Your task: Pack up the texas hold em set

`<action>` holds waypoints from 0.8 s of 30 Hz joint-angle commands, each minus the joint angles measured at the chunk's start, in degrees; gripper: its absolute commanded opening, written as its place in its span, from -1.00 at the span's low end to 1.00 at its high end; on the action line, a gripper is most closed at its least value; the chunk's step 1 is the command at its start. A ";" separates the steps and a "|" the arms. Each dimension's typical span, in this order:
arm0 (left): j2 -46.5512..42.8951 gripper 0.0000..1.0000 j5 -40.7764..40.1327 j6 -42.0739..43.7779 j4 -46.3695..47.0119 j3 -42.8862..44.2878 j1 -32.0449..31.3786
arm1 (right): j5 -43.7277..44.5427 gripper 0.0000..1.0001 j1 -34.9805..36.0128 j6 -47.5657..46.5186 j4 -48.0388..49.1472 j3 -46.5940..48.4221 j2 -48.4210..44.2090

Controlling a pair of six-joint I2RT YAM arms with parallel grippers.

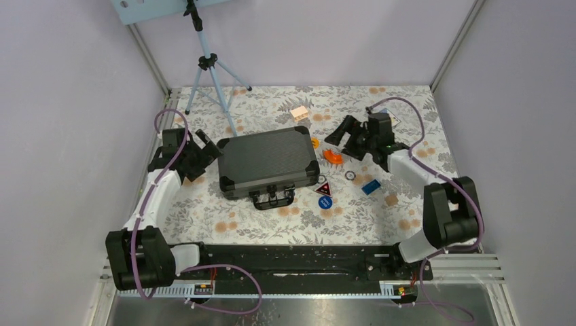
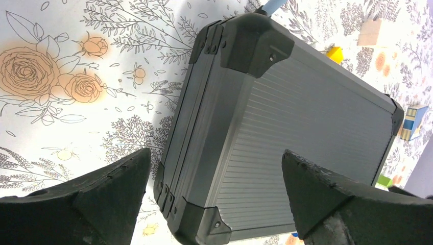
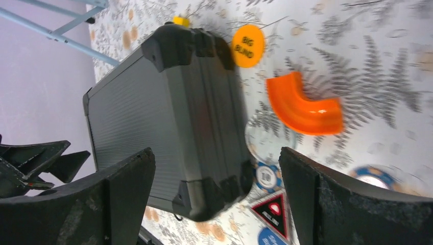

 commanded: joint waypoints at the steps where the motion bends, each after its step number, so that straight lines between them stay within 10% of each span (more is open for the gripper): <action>1: -1.67 0.98 3.90 1.98 0.28 -0.81 0.72 | -2.25 0.95 4.74 5.09 8.37 3.22 5.39; 24: -2.30 0.94 6.23 2.20 4.91 -8.17 0.90 | 2.57 0.69 23.30 3.91 3.43 21.15 25.12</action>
